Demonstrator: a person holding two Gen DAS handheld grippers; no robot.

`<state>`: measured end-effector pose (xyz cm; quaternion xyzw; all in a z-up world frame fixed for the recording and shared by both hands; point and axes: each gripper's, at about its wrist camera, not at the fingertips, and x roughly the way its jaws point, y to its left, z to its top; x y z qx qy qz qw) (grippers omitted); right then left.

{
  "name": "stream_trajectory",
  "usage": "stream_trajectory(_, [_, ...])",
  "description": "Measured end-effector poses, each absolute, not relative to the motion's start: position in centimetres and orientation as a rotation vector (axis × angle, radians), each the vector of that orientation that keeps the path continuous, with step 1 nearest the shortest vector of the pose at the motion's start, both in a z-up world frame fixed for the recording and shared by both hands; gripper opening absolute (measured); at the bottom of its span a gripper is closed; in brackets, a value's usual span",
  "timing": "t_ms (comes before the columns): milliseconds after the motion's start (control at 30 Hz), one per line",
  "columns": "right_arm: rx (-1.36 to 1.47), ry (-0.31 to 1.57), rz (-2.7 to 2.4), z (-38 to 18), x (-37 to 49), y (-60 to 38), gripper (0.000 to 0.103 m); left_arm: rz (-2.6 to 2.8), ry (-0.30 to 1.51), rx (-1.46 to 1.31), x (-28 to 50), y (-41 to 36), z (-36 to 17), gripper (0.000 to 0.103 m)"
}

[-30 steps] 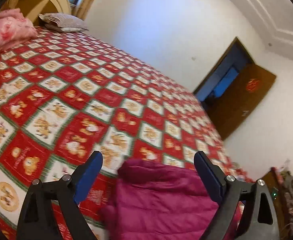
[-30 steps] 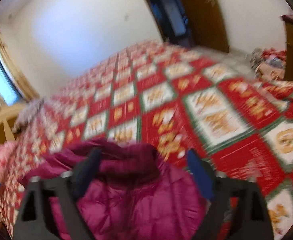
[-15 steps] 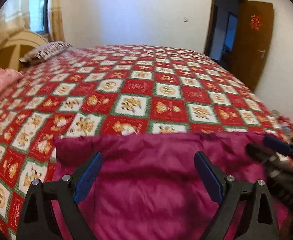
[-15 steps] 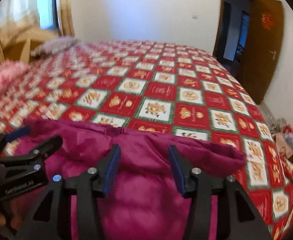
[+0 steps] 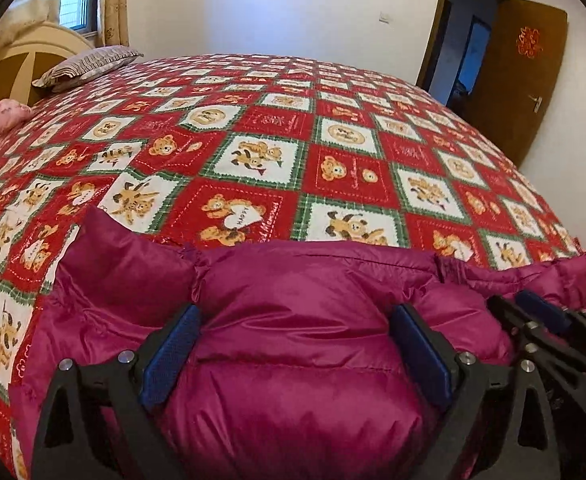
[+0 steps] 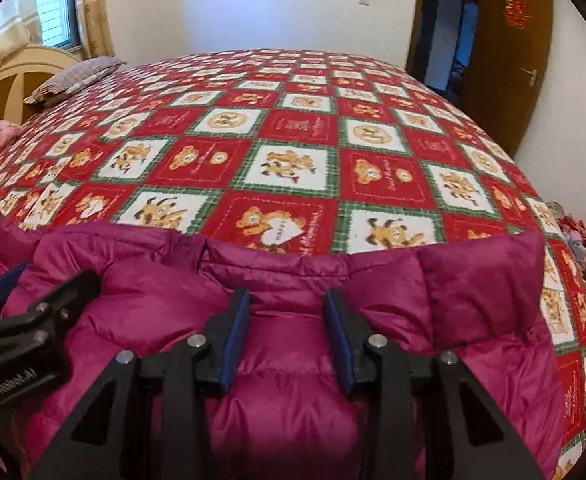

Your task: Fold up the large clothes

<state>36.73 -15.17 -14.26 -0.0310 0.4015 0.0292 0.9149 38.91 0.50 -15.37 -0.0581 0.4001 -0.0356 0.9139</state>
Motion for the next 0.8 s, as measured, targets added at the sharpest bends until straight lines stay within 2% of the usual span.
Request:
stream_trajectory(200, [0.07,0.782,-0.03,-12.8,36.2,-20.1,0.039,-0.073,0.832,-0.116,39.0,0.5,-15.5,0.097])
stream_trajectory(333, [0.076,0.813,-0.14,-13.9,35.8,-25.2,0.04,-0.069,0.838,-0.099,39.0,0.2,-15.6,0.098])
stream_trajectory(400, [0.132,0.835,-0.155,-14.9,35.6,-27.5,0.053,-0.074,0.839,-0.096,39.1,0.0,-15.5,0.098])
stream_trajectory(433, [0.184,0.845,-0.168,-15.3,35.5,-28.7,0.069,-0.074,0.84,-0.094,39.1,0.0,-15.6,0.098])
stream_trajectory(533, [0.33,0.833,-0.169,-16.0,35.2,-31.2,0.068,-0.071,0.845,-0.085,39.2,-0.2,-15.6,0.099])
stream_trajectory(800, [0.227,0.84,-0.223,-15.7,35.8,-29.5,0.067,-0.058,0.884,-0.031,38.5,-0.6,-14.8,0.099])
